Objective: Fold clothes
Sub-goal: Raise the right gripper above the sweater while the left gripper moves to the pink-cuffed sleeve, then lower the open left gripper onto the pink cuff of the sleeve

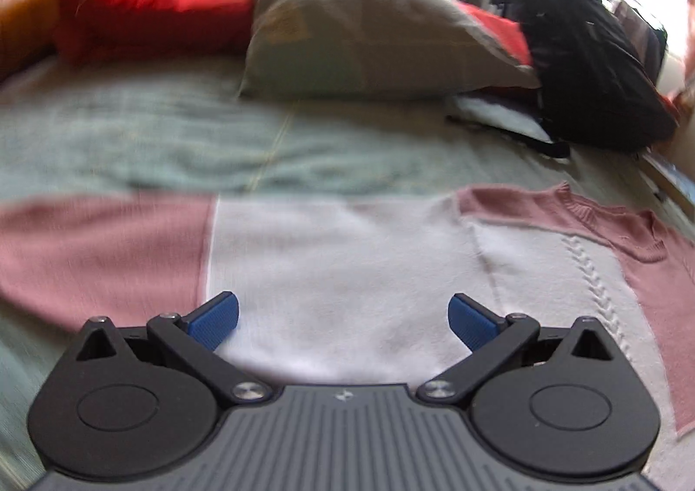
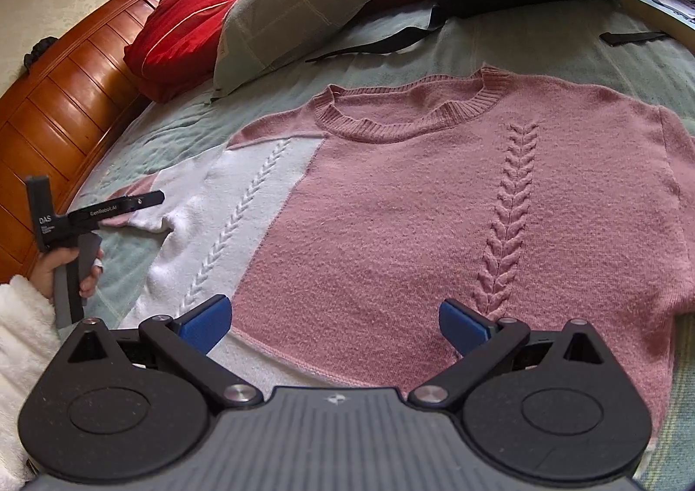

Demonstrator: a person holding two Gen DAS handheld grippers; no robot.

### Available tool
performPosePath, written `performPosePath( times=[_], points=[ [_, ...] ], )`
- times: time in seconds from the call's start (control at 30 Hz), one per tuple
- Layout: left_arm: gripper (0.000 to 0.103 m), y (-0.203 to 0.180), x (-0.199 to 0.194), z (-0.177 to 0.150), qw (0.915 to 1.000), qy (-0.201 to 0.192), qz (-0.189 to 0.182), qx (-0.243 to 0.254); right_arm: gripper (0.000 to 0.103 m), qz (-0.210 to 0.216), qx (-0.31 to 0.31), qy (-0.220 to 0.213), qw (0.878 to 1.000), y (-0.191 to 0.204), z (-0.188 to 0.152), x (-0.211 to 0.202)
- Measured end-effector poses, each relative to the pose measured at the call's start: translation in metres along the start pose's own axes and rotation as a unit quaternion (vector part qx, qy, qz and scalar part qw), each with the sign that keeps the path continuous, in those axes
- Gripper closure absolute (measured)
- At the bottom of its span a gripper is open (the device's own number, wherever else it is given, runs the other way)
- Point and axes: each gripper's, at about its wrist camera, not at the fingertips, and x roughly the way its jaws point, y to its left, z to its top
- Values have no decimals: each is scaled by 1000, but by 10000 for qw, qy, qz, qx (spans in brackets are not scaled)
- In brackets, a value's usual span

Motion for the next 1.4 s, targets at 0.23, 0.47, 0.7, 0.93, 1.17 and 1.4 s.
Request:
performPosePath(
  times=[0.23, 0.47, 0.7, 0.93, 1.17, 1.4],
  points=[
    [1, 9, -30, -5, 9988, -87, -425, 205, 0, -25, -121, 59, 9999, 5, 6, 10],
    [1, 65, -20, 26, 9977, -567, 259, -266, 0, -46, -232, 86, 9997, 15, 6, 16],
    [1, 104, -6, 13, 9946, -496, 375, -831, 0, -205, -255, 71, 9994, 15, 7, 15],
    [1, 98, -39, 12, 9961, -469, 416, -614, 0, -173, -377, 109, 9991, 22, 9, 20],
    [1, 70, -45, 10, 9983, -441, -40, -383, 0, -18, -600, 76, 9982, 35, 7, 15],
    [1, 29, -24, 10, 9991, -332, 115, 247, 0, -70, -635, 85, 9979, 37, 5, 13]
  ],
)
